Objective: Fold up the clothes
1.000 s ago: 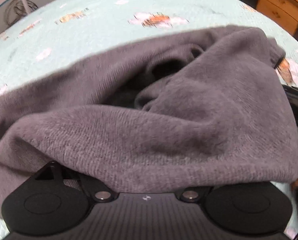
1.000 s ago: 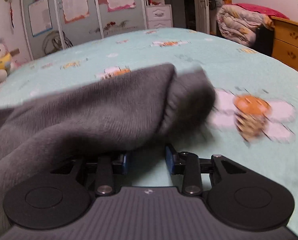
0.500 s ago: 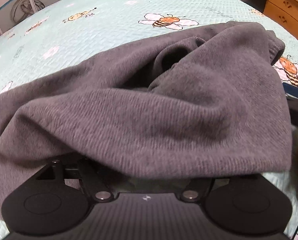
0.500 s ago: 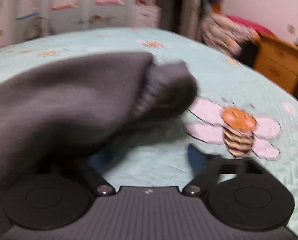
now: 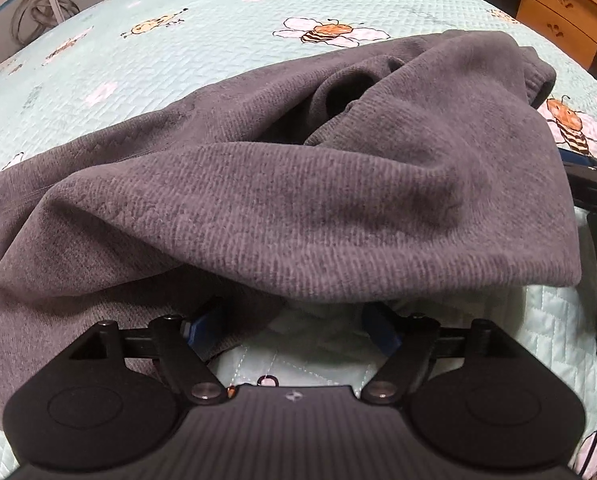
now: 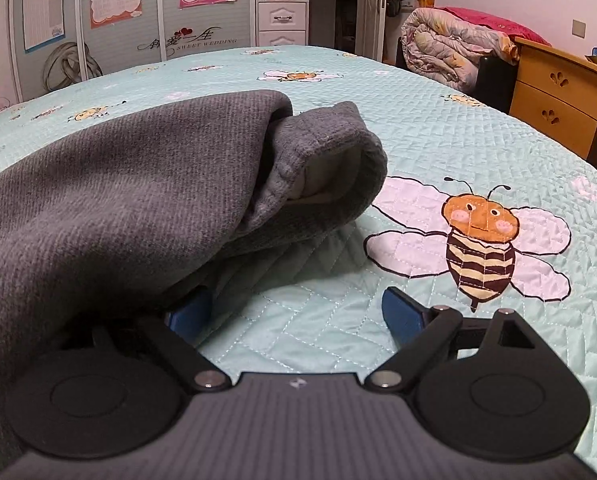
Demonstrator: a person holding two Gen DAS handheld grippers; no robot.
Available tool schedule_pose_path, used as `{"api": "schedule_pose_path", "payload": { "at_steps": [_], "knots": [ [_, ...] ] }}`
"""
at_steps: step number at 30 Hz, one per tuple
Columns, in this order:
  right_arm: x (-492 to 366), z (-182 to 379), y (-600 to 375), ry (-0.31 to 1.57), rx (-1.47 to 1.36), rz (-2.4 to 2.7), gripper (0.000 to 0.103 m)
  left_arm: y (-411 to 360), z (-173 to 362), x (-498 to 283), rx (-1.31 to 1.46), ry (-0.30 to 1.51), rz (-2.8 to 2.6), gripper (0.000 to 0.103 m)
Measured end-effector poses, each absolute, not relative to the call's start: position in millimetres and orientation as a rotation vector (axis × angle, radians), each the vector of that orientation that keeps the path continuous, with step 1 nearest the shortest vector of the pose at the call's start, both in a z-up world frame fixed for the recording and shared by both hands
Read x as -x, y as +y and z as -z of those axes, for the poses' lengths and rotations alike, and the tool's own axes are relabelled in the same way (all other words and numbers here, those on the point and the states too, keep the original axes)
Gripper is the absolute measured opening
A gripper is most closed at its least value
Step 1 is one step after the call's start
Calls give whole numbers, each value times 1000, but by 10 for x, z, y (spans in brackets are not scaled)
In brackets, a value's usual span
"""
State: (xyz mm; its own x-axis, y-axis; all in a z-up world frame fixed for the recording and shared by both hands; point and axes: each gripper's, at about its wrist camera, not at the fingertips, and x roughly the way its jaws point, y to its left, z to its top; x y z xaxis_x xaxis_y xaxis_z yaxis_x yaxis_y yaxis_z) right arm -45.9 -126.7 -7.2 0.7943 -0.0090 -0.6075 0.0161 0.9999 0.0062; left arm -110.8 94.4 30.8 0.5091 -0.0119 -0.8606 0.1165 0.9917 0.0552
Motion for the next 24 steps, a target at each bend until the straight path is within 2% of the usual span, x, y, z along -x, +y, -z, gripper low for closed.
{"api": "schedule_pose_path", "payload": {
  "at_steps": [13, 24],
  "knots": [
    [462, 70, -1269, 653, -12, 14, 92, 914, -296, 1075, -106, 1053, 51, 83],
    [455, 69, -1279, 653, -13, 14, 92, 931, -262, 1005, -102, 1061, 56, 91]
  ]
}}
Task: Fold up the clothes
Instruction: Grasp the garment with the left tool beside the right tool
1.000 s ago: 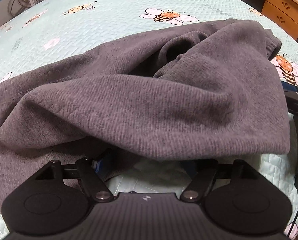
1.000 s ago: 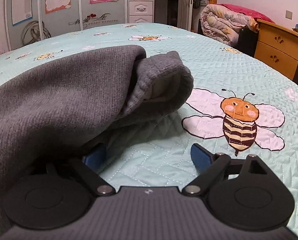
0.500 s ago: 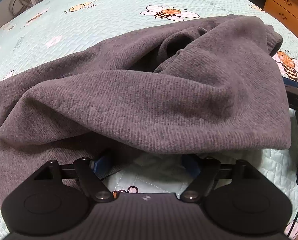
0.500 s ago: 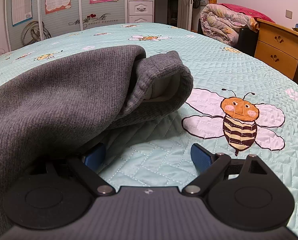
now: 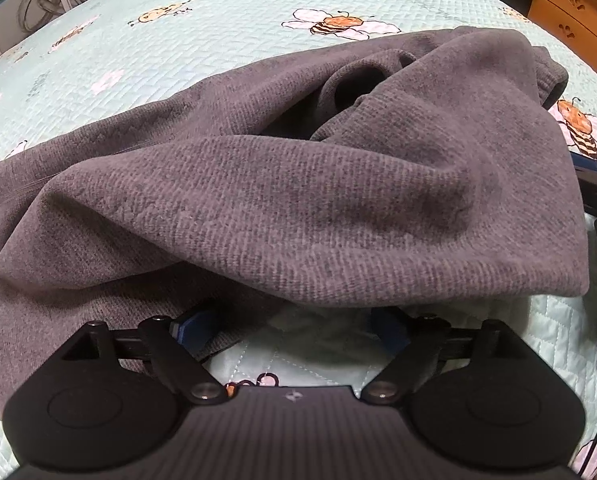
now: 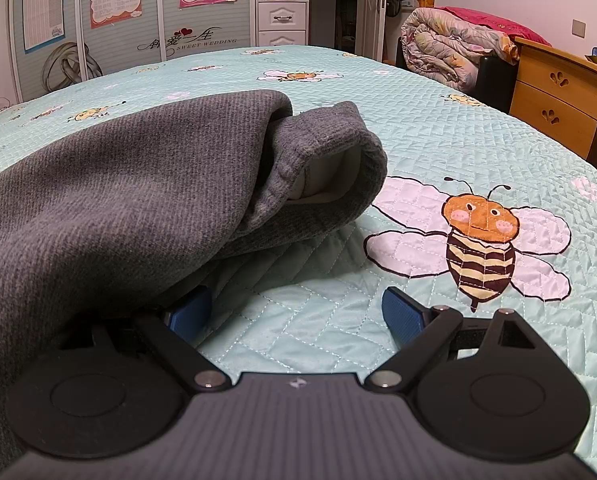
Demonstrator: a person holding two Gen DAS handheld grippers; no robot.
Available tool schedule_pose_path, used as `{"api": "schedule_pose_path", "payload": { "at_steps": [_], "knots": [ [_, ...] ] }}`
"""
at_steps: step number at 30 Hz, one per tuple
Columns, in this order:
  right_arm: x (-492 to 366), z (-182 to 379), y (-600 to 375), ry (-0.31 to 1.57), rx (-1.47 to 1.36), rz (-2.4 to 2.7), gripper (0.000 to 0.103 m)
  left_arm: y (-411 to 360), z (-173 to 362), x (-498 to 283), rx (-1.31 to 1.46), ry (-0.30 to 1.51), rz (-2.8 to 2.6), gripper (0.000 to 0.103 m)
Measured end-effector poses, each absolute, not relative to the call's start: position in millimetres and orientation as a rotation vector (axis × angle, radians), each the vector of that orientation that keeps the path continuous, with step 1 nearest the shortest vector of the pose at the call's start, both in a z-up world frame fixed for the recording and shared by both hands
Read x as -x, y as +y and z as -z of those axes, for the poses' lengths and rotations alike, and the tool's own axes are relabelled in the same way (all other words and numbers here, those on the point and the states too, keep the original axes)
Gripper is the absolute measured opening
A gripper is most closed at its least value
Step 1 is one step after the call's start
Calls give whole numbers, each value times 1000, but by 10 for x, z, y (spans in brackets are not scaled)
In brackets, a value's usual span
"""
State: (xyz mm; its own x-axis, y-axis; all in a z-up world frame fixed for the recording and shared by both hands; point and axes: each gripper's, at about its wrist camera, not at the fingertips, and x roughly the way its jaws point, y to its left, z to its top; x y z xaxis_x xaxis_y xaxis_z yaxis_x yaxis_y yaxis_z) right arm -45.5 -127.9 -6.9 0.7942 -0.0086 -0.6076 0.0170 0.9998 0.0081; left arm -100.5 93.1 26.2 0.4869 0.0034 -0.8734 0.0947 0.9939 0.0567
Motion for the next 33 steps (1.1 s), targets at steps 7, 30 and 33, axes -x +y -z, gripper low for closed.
{"api": "schedule_pose_path", "payload": {
  "at_steps": [7, 30, 33],
  "knots": [
    [452, 68, -1249, 651, 6, 24, 92, 900, -281, 980, -100, 1063, 43, 91],
    [1396, -129, -1807, 429, -685, -48, 88, 380, -704, 1589, -368, 737, 267, 75],
    [1297, -44, -1900, 449, -750, -43, 88, 124, -669, 1639, -484, 678, 335, 79]
  ]
}}
